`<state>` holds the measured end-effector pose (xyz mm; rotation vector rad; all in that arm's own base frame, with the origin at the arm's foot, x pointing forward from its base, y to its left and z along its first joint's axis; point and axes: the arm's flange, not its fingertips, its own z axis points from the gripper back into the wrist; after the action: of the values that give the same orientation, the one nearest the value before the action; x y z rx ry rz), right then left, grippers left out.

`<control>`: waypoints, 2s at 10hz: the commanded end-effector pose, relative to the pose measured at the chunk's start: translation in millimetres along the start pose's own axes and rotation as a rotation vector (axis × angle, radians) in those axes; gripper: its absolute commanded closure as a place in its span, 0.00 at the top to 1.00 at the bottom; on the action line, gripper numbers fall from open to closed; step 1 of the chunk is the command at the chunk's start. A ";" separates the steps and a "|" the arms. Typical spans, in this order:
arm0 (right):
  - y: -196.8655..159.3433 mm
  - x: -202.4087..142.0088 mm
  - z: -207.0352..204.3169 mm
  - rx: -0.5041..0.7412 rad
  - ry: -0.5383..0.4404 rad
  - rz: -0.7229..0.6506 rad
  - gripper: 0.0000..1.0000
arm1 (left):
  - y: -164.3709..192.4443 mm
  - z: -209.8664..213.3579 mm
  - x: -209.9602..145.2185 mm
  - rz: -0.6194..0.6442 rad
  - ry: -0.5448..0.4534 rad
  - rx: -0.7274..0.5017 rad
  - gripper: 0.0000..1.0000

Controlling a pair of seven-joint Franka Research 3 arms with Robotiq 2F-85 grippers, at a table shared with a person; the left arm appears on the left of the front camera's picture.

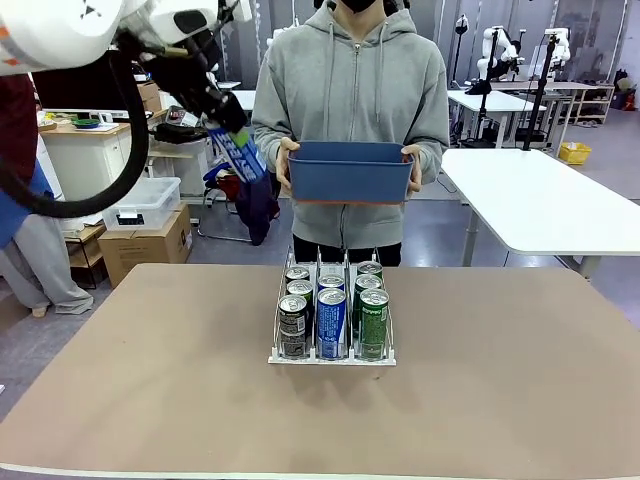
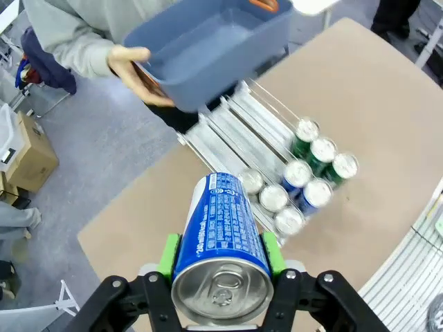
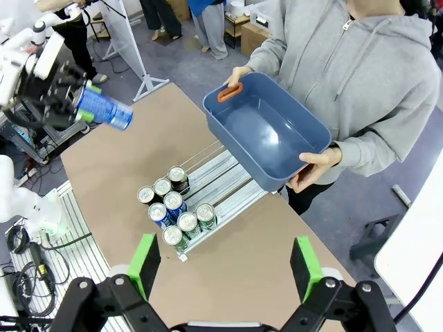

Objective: Fill the beverage cans into the dispenser.
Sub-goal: Place the picked Ionic drink in the line of the Automatic Can Dispenser with the same cans.

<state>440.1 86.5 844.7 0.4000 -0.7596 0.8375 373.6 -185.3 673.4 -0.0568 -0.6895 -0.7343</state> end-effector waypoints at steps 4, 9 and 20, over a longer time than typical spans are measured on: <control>2.4 -1.9 0.6 0.001 0.006 0.007 1.00 | -65.9 1.5 -57.1 -0.111 0.094 -0.141 0.57; 2.4 -1.9 0.6 0.001 0.006 0.007 1.00 | -78.2 -5.7 -58.5 -0.117 0.121 -0.126 0.57; 2.4 -1.9 0.6 0.001 0.006 0.007 1.00 | -207.9 -94.7 -86.1 -0.252 0.141 -0.042 0.57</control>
<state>440.0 86.5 845.0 0.3993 -0.7601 0.8375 241.0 -313.2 517.3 0.0487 -0.5011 -0.9717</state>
